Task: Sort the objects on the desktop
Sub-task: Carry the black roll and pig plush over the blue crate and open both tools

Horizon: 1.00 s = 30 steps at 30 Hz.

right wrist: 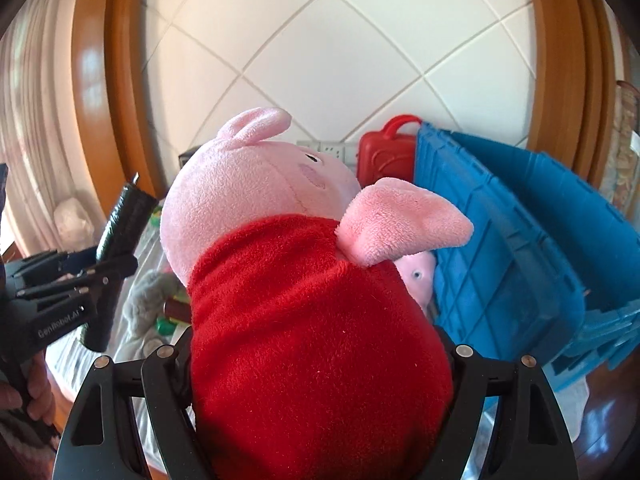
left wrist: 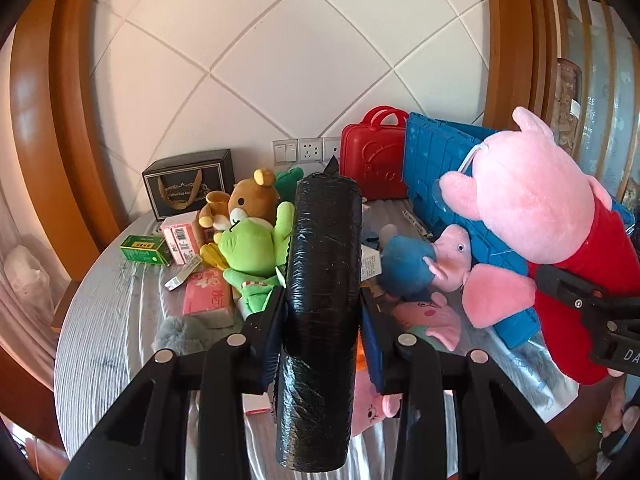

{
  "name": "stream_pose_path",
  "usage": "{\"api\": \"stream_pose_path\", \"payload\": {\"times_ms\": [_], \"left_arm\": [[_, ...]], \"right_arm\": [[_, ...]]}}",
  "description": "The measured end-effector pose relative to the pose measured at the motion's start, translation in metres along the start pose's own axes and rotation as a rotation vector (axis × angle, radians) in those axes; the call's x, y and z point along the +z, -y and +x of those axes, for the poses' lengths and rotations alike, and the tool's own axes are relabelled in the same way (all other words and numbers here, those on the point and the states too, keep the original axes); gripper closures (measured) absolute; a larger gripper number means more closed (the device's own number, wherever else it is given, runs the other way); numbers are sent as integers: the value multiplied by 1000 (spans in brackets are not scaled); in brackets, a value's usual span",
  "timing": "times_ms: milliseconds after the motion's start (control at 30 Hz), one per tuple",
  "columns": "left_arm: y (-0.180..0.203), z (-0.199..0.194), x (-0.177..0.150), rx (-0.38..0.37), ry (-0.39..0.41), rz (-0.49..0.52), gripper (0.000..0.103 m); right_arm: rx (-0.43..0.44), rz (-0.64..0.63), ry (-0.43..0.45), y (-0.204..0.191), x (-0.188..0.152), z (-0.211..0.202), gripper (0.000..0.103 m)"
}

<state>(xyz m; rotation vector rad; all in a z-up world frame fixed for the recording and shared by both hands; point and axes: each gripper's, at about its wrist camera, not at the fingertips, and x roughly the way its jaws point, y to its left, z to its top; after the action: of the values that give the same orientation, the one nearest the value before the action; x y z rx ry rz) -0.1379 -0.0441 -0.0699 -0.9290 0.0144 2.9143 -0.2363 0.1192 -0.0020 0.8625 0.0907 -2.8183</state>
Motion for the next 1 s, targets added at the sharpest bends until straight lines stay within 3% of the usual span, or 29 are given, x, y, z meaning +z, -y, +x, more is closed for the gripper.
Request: {"api": "stream_pose_path", "payload": {"times_ms": [267, 533, 800, 1000], "left_arm": [[76, 4, 53, -47, 113, 21, 69], [210, 29, 112, -138, 195, 39, 69], [331, 61, 147, -244, 148, 72, 69], [388, 84, 146, -255, 83, 123, 69]], "right_arm": [[-45, 24, 155, 60, 46, -32, 20], [-142, 31, 244, 182, 75, -58, 20], [-242, 74, 224, 297, 76, -55, 20], [-283, 116, 170, 361, 72, -34, 20]]}}
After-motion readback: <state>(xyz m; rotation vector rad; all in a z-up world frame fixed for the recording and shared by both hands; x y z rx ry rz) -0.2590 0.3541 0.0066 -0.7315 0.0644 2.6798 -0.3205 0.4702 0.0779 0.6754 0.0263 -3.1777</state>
